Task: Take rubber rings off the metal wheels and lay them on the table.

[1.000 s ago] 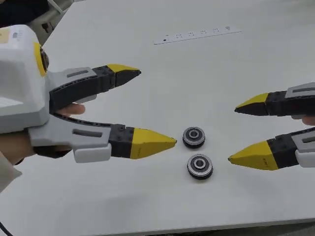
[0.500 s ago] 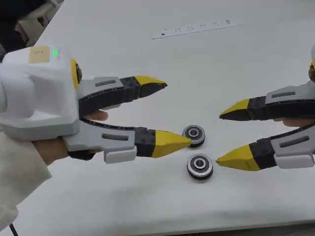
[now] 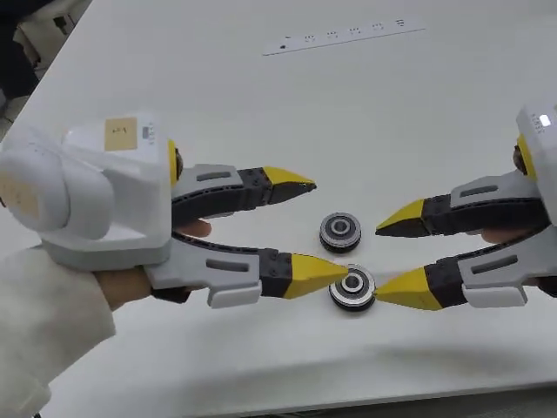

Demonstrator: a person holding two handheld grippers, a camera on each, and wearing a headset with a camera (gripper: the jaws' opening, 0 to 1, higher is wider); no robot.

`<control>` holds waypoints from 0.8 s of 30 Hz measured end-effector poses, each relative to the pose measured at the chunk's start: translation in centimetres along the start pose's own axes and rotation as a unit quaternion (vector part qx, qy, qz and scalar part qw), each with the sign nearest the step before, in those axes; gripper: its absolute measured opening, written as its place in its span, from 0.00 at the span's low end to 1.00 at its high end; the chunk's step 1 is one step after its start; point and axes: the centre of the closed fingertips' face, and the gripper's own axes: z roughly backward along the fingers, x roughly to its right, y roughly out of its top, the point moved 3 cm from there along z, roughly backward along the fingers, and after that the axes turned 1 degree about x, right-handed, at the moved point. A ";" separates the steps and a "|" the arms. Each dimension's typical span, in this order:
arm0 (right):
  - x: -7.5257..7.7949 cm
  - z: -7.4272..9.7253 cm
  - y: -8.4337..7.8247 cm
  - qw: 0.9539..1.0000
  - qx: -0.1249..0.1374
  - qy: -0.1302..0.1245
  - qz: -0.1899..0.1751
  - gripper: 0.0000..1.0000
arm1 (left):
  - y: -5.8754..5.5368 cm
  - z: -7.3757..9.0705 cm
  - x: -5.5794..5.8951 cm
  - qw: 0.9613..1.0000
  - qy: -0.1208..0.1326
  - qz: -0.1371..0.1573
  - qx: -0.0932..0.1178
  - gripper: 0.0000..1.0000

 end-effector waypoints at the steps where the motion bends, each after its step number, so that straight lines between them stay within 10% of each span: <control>1: 0.0 -0.1 -0.1 1.000 -0.001 0.000 0.000 0.35 | -0.2 -0.1 0.0 1.000 -0.002 -0.002 -0.001 0.52; 24: 0.1 -1.7 -3.0 0.999 -0.040 0.010 -0.004 0.26 | -3.9 -3.0 1.7 0.999 -0.039 0.008 -0.029 0.31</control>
